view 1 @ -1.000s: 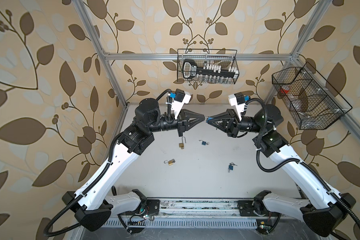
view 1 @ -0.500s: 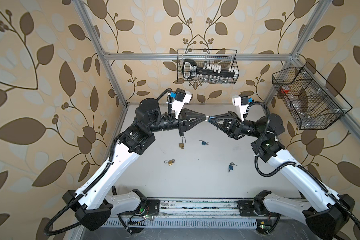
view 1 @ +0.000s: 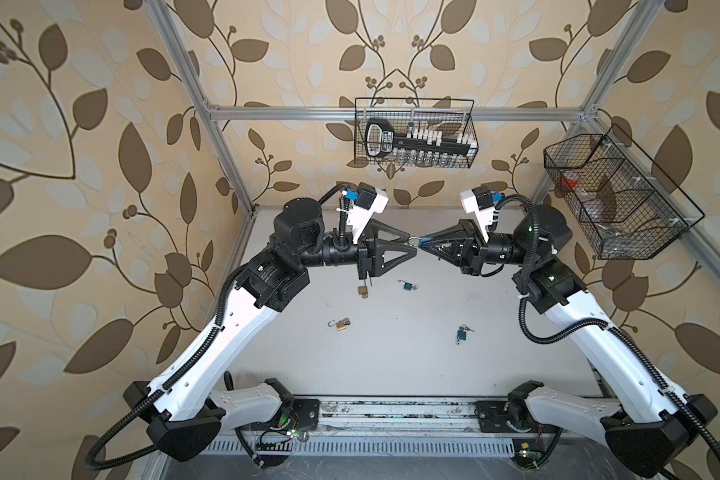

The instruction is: Lock with the key

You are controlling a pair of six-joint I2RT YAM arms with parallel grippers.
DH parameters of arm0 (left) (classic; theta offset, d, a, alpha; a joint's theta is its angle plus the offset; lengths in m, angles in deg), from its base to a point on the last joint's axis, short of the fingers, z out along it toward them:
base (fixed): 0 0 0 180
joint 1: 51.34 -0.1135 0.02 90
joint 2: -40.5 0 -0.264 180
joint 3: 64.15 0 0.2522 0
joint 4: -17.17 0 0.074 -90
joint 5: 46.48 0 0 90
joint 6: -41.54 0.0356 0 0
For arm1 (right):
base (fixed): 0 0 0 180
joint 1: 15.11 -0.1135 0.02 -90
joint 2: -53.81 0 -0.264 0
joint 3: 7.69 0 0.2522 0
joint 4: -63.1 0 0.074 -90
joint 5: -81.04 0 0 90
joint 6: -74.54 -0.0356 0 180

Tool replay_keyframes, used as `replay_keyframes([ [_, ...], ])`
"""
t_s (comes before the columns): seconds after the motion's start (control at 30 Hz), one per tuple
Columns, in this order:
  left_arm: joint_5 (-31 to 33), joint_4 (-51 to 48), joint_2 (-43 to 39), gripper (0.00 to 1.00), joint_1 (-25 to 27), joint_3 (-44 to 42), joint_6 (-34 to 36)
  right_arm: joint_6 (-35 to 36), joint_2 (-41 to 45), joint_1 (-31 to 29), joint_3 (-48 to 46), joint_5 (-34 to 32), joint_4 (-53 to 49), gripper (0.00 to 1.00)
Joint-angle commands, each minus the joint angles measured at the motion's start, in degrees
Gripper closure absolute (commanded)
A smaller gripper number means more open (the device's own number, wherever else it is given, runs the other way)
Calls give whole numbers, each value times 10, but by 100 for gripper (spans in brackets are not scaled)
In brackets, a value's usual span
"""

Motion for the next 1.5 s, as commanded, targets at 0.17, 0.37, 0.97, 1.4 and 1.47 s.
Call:
replay_keyframes([
  [0.17,-5,-29,-8,51,2,31,38,28,-7,10,58,79,-58,100],
  [0.37,-21,-11,1,55,2,30,27,22,-15,10,63,87,-61,100],
  [0.97,-55,8,16,82,3,27,8,20,-21,9,59,78,-52,100],
  [1.4,-46,-11,15,100,3,30,22,-11,-23,8,54,86,-17,100],
  [1.47,-46,-9,15,100,3,31,24,-16,-25,2,55,88,-15,100],
])
